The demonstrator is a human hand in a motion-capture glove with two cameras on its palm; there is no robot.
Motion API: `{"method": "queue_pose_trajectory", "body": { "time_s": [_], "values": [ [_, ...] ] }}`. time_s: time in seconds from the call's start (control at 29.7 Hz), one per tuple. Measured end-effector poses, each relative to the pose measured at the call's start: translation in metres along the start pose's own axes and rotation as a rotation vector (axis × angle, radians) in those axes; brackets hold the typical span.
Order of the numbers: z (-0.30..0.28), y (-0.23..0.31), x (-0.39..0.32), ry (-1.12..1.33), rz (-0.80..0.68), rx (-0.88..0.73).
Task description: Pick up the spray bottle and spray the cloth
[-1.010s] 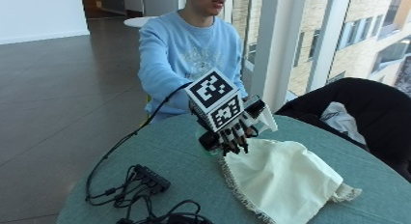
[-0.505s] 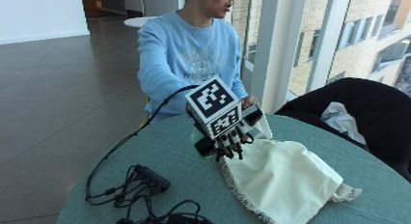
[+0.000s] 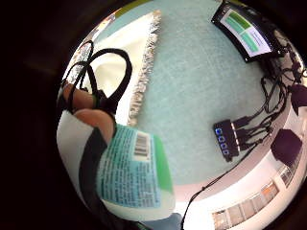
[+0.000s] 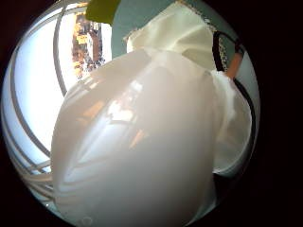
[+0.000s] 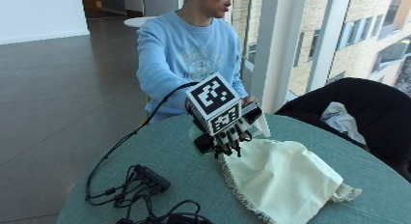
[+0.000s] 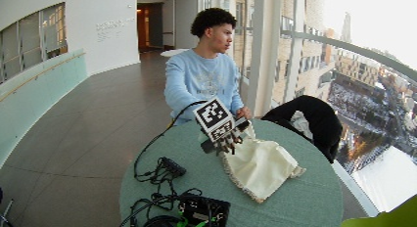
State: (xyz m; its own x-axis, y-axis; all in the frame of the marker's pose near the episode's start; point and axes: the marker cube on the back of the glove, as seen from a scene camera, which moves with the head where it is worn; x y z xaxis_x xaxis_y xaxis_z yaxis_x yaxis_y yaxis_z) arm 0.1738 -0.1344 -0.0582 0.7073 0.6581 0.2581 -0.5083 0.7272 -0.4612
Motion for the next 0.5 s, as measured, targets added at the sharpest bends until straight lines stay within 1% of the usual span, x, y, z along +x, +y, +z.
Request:
{"method": "queue_pose_trajectory", "body": {
  "time_s": [0.5],
  "values": [
    [-0.0033, 0.0023, 0.0002, 0.015, 0.015, -0.026]
  ]
}}
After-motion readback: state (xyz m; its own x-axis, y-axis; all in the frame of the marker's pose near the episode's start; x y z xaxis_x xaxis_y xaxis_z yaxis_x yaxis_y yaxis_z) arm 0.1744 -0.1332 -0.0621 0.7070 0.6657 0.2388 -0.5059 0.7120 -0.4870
